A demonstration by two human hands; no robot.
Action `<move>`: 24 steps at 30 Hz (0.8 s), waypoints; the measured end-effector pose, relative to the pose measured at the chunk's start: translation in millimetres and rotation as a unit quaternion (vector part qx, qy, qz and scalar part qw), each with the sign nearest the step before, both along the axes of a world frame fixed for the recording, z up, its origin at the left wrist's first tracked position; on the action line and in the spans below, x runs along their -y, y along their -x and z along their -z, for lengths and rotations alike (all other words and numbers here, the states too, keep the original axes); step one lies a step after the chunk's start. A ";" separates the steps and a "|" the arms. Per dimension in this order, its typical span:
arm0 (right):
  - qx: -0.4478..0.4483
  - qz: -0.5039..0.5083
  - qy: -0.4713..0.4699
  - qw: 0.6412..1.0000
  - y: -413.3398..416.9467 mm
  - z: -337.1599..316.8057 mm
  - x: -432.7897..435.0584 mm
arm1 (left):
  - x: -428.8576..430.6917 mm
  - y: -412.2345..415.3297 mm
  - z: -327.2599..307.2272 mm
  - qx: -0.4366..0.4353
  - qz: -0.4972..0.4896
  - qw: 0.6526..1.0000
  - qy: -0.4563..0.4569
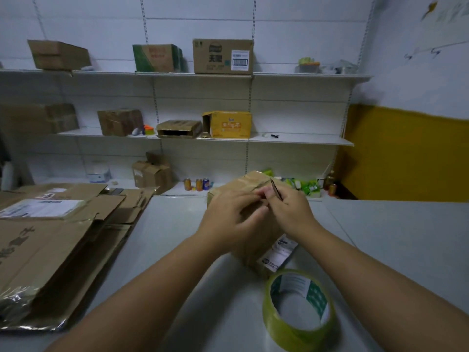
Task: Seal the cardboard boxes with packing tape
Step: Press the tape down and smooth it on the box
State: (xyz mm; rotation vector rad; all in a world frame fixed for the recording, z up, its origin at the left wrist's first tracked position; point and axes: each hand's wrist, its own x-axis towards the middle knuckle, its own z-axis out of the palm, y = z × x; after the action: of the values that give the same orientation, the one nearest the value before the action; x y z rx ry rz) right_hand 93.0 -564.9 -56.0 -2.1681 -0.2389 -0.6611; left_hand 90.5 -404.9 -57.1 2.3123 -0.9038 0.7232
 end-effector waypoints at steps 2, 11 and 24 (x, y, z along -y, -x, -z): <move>-0.029 -0.008 -0.019 0.999 0.9 -2.8 1.5 | 4.8 -2.8 7.7 0.069 -0.057 0.994 -0.063; -0.151 0.125 0.153 0.969 49.3 19.6 72.1 | 11.8 -4.3 5.5 0.086 -0.133 0.978 -0.136; -0.076 0.144 0.304 0.939 66.1 73.9 97.8 | 1.9 -30.4 -28.4 0.035 -0.068 0.929 -0.362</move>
State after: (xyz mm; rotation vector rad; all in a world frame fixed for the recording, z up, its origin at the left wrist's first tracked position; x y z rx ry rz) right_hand 26.8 -662.6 -129.9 -2.8755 -0.0409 -0.6303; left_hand 120.9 -406.8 -28.7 3.0340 -1.1998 0.5902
